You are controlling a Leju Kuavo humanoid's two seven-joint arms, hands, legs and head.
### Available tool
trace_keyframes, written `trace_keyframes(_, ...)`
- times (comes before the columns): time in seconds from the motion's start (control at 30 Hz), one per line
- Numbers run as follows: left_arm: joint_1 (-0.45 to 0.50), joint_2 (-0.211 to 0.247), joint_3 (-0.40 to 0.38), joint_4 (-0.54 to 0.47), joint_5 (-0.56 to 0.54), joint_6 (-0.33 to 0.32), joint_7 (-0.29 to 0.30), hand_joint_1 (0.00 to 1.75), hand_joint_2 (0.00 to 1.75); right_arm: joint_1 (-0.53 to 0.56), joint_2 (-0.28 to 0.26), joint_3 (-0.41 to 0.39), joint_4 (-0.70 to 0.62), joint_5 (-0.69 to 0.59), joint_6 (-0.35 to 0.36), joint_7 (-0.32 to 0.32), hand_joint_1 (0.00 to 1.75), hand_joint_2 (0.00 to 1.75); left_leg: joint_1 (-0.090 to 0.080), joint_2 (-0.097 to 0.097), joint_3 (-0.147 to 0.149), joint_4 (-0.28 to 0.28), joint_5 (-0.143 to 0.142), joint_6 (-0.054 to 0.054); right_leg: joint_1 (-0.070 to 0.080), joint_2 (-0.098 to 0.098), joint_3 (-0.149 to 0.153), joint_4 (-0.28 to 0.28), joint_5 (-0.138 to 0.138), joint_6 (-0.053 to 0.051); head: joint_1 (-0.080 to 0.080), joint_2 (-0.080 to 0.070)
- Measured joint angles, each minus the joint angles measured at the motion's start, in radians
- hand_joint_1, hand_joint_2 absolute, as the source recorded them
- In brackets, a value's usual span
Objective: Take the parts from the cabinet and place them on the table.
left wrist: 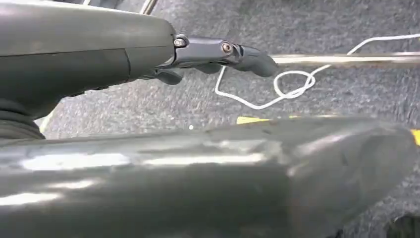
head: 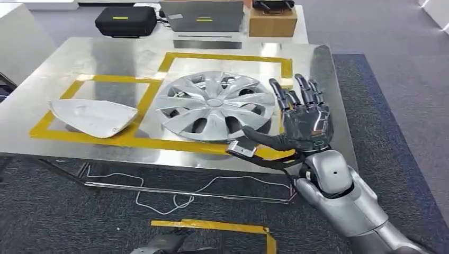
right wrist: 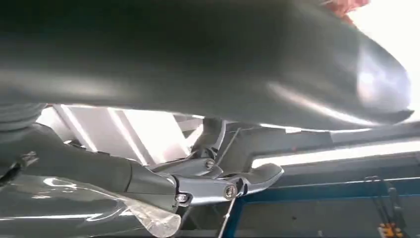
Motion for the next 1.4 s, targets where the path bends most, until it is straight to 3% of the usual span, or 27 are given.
trace_keyframes(0.07, 0.000, 0.000, 0.000, 0.000, 0.000, 0.000, 0.000, 0.00, 0.00, 0.000, 0.000, 0.000, 0.000, 0.000, 0.000, 0.000, 0.00, 0.00, 0.000, 0.000, 0.098, -0.137, 0.061, 0.008, 0.000, 0.000, -0.018, 0.005, 0.012, 0.006, 0.000, 0.000)
trace_keyframes(0.1, -0.001, 0.000, 0.000, 0.000, 0.000, 0.000, 0.000, 0.00, 0.00, 0.000, 0.000, 0.000, 0.000, 0.000, -0.001, 0.000, 0.00, 0.00, -0.001, 0.000, 0.163, -0.234, 0.066, 0.015, 0.000, 0.000, -0.023, 0.006, 0.016, 0.011, 0.000, 0.000)
trace_keyframes(0.13, -0.003, 0.000, 0.000, 0.000, 0.000, -0.001, 0.000, 0.00, 0.00, -0.002, 0.000, -0.002, -0.001, 0.000, -0.001, 0.000, 0.00, 0.00, -0.006, 0.000, 0.199, -0.294, 0.046, 0.020, 0.005, -0.001, -0.030, 0.008, 0.022, 0.018, 0.000, 0.000)
trace_keyframes(0.27, -0.001, 0.000, 0.000, 0.000, 0.001, -0.006, 0.000, 0.00, 0.00, 0.001, 0.000, -0.001, 0.000, -0.001, -0.001, 0.000, 0.00, 0.00, -0.009, -0.002, 0.189, -0.321, 0.057, 0.038, 0.003, -0.006, -0.043, 0.002, 0.055, 0.047, 0.001, 0.000)
trace_keyframes(0.33, -0.003, -0.001, 0.000, 0.000, 0.001, -0.006, 0.000, 0.00, 0.00, 0.000, 0.000, -0.003, 0.001, -0.001, -0.001, 0.001, 0.00, 0.00, -0.002, 0.004, 0.175, -0.329, 0.075, 0.058, 0.001, 0.004, -0.080, 0.055, -0.025, 0.053, 0.010, 0.000)
trace_keyframes(0.4, -0.003, -0.002, 0.000, 0.000, 0.001, -0.006, 0.000, 0.00, 0.00, 0.002, 0.000, -0.002, 0.003, -0.002, -0.001, 0.002, 0.00, 0.00, -0.006, 0.005, 0.156, -0.325, 0.087, 0.063, 0.000, 0.006, -0.132, 0.227, -0.125, 0.060, 0.012, 0.000)
trace_keyframes(0.43, -0.003, -0.001, 0.000, 0.000, 0.001, -0.006, 0.000, 0.00, 0.00, 0.004, 0.000, -0.002, 0.004, -0.002, -0.001, 0.002, 0.00, 0.00, -0.009, 0.005, 0.146, -0.323, 0.094, 0.065, 0.000, 0.006, -0.150, 0.298, -0.152, 0.061, 0.012, 0.000)
trace_keyframes(0.47, -0.003, -0.001, 0.000, 0.000, 0.001, -0.006, 0.000, 0.00, 0.00, 0.006, 0.000, -0.002, 0.006, -0.002, -0.001, 0.002, 0.00, 0.00, -0.011, 0.005, 0.136, -0.321, 0.101, 0.067, 0.000, 0.007, -0.152, 0.332, -0.151, 0.060, 0.012, 0.000)
trace_keyframes(0.53, -0.003, -0.002, 0.000, 0.000, 0.001, -0.006, 0.000, 0.00, 0.00, 0.007, 0.000, -0.002, 0.006, -0.002, -0.001, 0.002, 0.00, 0.00, -0.015, 0.004, 0.114, -0.312, 0.113, 0.066, 0.003, 0.008, -0.084, 0.266, -0.081, 0.052, 0.012, 0.000)
trace_keyframes(0.6, -0.003, -0.002, 0.000, 0.000, 0.001, -0.006, 0.000, 0.00, 0.00, 0.003, 0.000, -0.002, 0.006, -0.002, -0.001, 0.002, 0.00, 0.00, -0.017, 0.001, 0.098, -0.303, 0.123, 0.063, 0.008, 0.013, 0.037, 0.087, -0.039, 0.037, 0.012, 0.000)
trace_keyframes(0.63, -0.004, -0.003, 0.000, 0.000, 0.001, -0.006, 0.000, 0.00, 0.00, 0.000, 0.000, -0.002, 0.006, -0.002, -0.001, 0.002, 0.00, 0.00, -0.022, 0.001, 0.089, -0.300, 0.127, 0.058, 0.012, 0.015, 0.088, 0.020, -0.070, 0.031, 0.011, 0.000)
trace_keyframes(0.67, -0.004, -0.003, 0.000, 0.000, 0.001, -0.006, 0.000, 0.00, 0.00, -0.001, 0.000, -0.003, 0.004, -0.002, -0.001, 0.002, 0.00, 0.00, -0.021, 0.001, 0.085, -0.298, 0.135, 0.054, 0.013, 0.015, 0.100, -0.011, -0.072, 0.029, 0.010, 0.000)
trace_keyframes(0.77, -0.003, -0.002, 0.000, 0.000, 0.001, -0.006, 0.000, 0.00, 0.00, 0.001, 0.000, -0.002, 0.005, -0.002, -0.001, 0.002, 0.00, 0.00, -0.021, -0.002, 0.075, -0.303, 0.162, 0.037, 0.014, 0.012, 0.079, -0.013, -0.051, 0.014, 0.011, 0.000)
trace_keyframes(0.8, -0.003, -0.001, 0.000, 0.001, 0.001, -0.006, 0.000, 0.00, 0.00, -0.003, 0.000, -0.002, 0.005, -0.002, -0.001, 0.002, 0.00, 0.00, -0.019, -0.003, 0.067, -0.296, 0.140, 0.030, 0.007, 0.006, 0.073, -0.017, -0.038, 0.006, 0.015, 0.000)
trace_keyframes(0.83, -0.002, 0.000, 0.000, 0.001, 0.001, -0.006, 0.000, 0.00, 0.00, -0.003, 0.000, -0.002, 0.005, -0.002, -0.001, 0.002, 0.00, 0.00, -0.018, -0.001, 0.054, -0.266, 0.085, 0.023, 0.007, 0.006, 0.060, -0.017, -0.028, -0.006, 0.008, 0.000)
trace_keyframes(0.9, -0.004, 0.001, 0.000, 0.001, 0.001, -0.006, 0.000, 0.00, 0.00, -0.002, 0.000, 0.000, 0.005, -0.002, -0.001, 0.002, 0.00, 0.00, -0.007, -0.001, 0.021, -0.121, -0.037, 0.012, 0.007, 0.004, 0.035, -0.015, -0.009, -0.009, 0.006, 0.000)
trace_keyframes(0.93, -0.004, 0.001, 0.000, 0.001, 0.001, -0.006, 0.000, 0.00, 0.00, -0.002, 0.000, 0.000, 0.006, -0.002, -0.001, 0.002, 0.00, 0.00, -0.004, -0.001, 0.008, -0.048, -0.073, 0.007, 0.007, 0.003, 0.022, -0.015, 0.001, -0.009, 0.006, 0.000)
trace_keyframes(0.97, -0.004, 0.001, 0.000, 0.001, 0.001, -0.006, 0.000, 0.00, 0.00, -0.002, 0.000, 0.000, 0.006, -0.002, -0.001, 0.002, 0.00, 0.00, -0.001, -0.001, 0.005, 0.003, -0.077, 0.004, 0.007, 0.002, 0.007, -0.013, 0.012, -0.007, 0.006, 0.000)
trace_keyframes(1.0, -0.004, 0.002, 0.000, 0.001, 0.001, -0.006, 0.000, 0.00, 0.00, -0.001, 0.000, 0.000, 0.006, -0.002, -0.001, 0.002, 0.00, 0.00, 0.002, -0.001, 0.017, 0.018, -0.045, 0.002, 0.007, 0.000, -0.010, -0.009, 0.023, -0.005, 0.006, 0.000)
trace_keyframes(1.07, -0.005, 0.002, 0.000, 0.001, 0.001, -0.006, 0.000, 0.00, 0.00, -0.001, 0.000, 0.000, 0.006, -0.002, -0.001, 0.001, 0.00, 0.00, 0.005, 0.000, 0.086, -0.057, 0.042, 0.003, 0.007, 0.000, -0.043, 0.001, 0.043, -0.002, 0.006, 0.000)
trace_keyframes(1.1, -0.006, 0.002, 0.000, 0.001, 0.001, -0.006, 0.000, 0.00, 0.00, -0.002, 0.000, 0.000, 0.005, -0.002, -0.001, 0.001, 0.00, 0.00, 0.006, 0.000, 0.142, -0.135, 0.058, 0.005, 0.007, 0.000, -0.056, 0.006, 0.051, 0.002, 0.006, 0.000)
trace_keyframes(1.13, -0.008, 0.002, 0.000, 0.001, 0.001, -0.006, 0.000, 0.00, 0.00, -0.002, 0.000, -0.001, 0.004, -0.002, -0.001, 0.001, 0.00, 0.00, 0.005, 0.000, 0.213, -0.234, 0.030, 0.009, 0.009, 0.001, -0.064, 0.011, 0.059, 0.007, 0.006, 0.000)
trace_keyframes(1.17, -0.010, 0.002, 0.000, 0.001, 0.001, -0.006, 0.000, 0.00, 0.00, -0.003, 0.000, -0.002, 0.003, -0.002, -0.001, 0.001, 0.00, 0.00, 0.002, -0.002, 0.257, -0.317, 0.004, 0.016, 0.012, 0.000, -0.070, 0.015, 0.066, 0.013, 0.008, 0.000)
trace_keyframes(1.27, -0.008, 0.001, 0.000, 0.001, 0.001, -0.006, 0.000, 0.00, 0.00, -0.003, 0.000, -0.002, 0.004, -0.002, -0.001, 0.001, 0.00, 0.00, -0.006, -0.003, 0.236, -0.321, 0.019, 0.034, 0.005, -0.002, -0.077, -0.003, 0.108, 0.031, 0.008, 0.000)
trace_keyframes(1.3, -0.006, 0.000, 0.000, 0.001, 0.001, -0.006, 0.000, 0.00, 0.00, 0.000, 0.000, -0.002, 0.005, -0.002, -0.001, 0.001, 0.00, 0.00, 0.001, 0.001, 0.226, -0.329, 0.038, 0.044, 0.004, 0.001, -0.086, -0.005, 0.103, 0.038, 0.006, 0.000)
trace_keyframes(1.37, -0.007, 0.000, 0.000, 0.001, 0.001, -0.007, 0.000, 0.00, 0.00, 0.000, 0.000, -0.002, 0.005, -0.002, -0.001, 0.001, 0.00, 0.00, 0.000, 0.005, 0.195, -0.327, 0.064, 0.061, 0.002, 0.006, -0.125, 0.069, -0.015, 0.045, 0.011, 0.000)
trace_keyframes(1.4, -0.007, -0.001, 0.000, 0.001, 0.001, -0.006, 0.000, 0.00, 0.00, 0.000, 0.000, -0.002, 0.006, -0.002, -0.001, 0.002, 0.00, 0.00, -0.002, 0.006, 0.177, -0.327, 0.079, 0.063, 0.002, 0.007, -0.147, 0.158, -0.085, 0.050, 0.011, 0.000)
